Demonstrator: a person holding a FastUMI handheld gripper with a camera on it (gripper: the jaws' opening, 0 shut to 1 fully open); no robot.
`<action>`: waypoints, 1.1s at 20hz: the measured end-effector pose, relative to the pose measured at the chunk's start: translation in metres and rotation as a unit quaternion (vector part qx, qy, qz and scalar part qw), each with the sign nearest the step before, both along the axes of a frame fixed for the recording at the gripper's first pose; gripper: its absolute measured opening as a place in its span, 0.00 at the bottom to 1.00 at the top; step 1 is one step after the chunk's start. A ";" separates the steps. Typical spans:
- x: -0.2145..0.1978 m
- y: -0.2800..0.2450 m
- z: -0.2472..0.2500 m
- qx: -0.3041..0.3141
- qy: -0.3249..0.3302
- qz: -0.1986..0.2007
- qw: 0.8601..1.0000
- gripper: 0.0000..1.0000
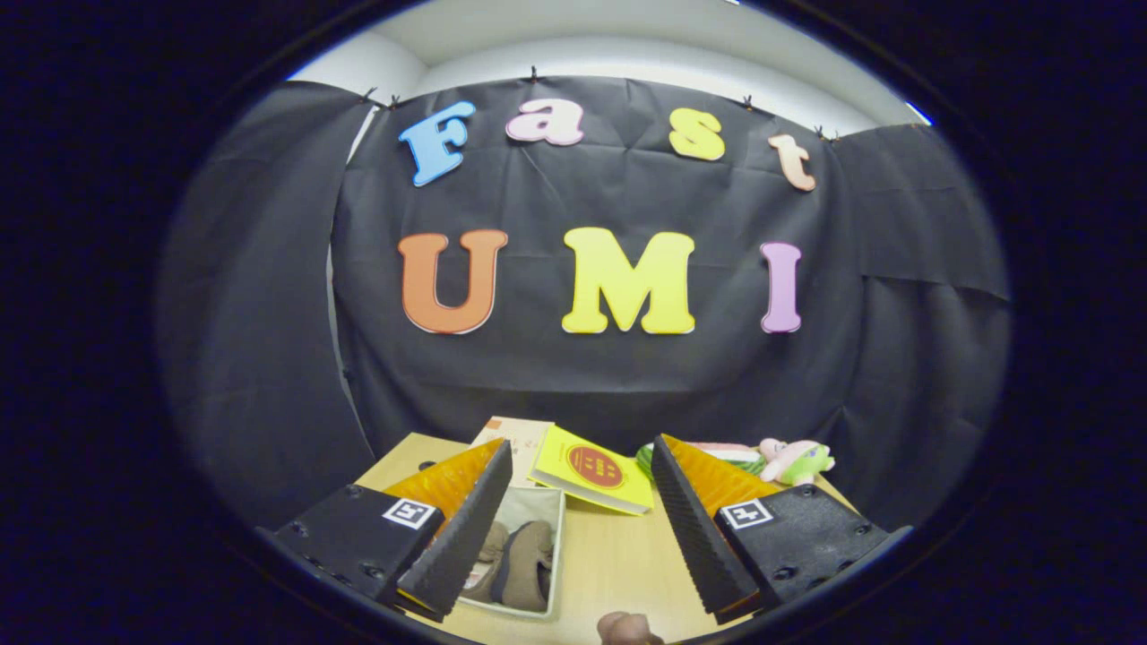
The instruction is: Open the storage box then place both shoes into the box .Put the left shoe in first, then the right shoe, with the right side of both shoes facing outward in a uniform manner.
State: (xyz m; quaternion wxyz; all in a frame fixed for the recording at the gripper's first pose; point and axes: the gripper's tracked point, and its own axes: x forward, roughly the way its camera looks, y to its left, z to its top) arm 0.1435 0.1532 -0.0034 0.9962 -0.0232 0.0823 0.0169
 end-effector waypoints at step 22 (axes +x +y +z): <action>-0.130 -0.070 0.010 0.046 -0.107 0.010 0.993 1.00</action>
